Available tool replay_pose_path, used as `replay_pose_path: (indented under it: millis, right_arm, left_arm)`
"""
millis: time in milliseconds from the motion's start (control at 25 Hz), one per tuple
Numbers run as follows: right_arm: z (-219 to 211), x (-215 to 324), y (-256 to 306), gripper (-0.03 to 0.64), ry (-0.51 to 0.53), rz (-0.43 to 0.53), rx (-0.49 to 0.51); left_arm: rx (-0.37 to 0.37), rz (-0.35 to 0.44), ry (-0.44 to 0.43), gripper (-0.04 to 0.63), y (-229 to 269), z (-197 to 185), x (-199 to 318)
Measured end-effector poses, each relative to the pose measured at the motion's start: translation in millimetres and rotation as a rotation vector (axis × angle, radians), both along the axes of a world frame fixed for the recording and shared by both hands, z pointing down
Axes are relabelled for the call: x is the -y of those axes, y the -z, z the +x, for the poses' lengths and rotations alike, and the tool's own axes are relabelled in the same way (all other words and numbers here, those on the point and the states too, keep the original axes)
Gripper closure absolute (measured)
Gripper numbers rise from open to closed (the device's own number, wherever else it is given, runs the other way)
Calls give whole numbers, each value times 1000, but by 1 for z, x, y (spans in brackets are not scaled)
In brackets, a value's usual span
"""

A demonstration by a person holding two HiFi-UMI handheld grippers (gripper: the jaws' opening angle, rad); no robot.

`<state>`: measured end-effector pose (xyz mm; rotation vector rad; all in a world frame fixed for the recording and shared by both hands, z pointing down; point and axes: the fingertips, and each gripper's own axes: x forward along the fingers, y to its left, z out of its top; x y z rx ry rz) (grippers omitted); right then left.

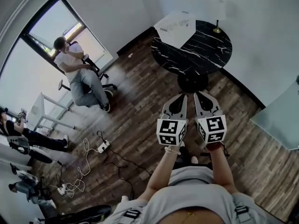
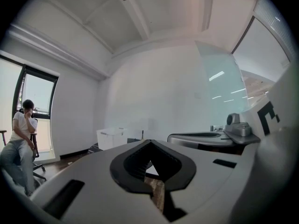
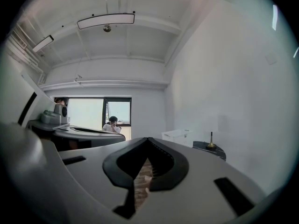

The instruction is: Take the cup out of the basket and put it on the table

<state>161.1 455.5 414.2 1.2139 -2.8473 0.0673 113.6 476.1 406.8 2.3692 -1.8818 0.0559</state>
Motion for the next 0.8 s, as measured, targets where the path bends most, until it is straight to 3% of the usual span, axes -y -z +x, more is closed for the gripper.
replay_pose_path:
  millis: [800]
  right_arm:
    - [-68,91,7,607,-131,30,-15]
  left_arm:
    - [7,9,-166,589,2,-66,101]
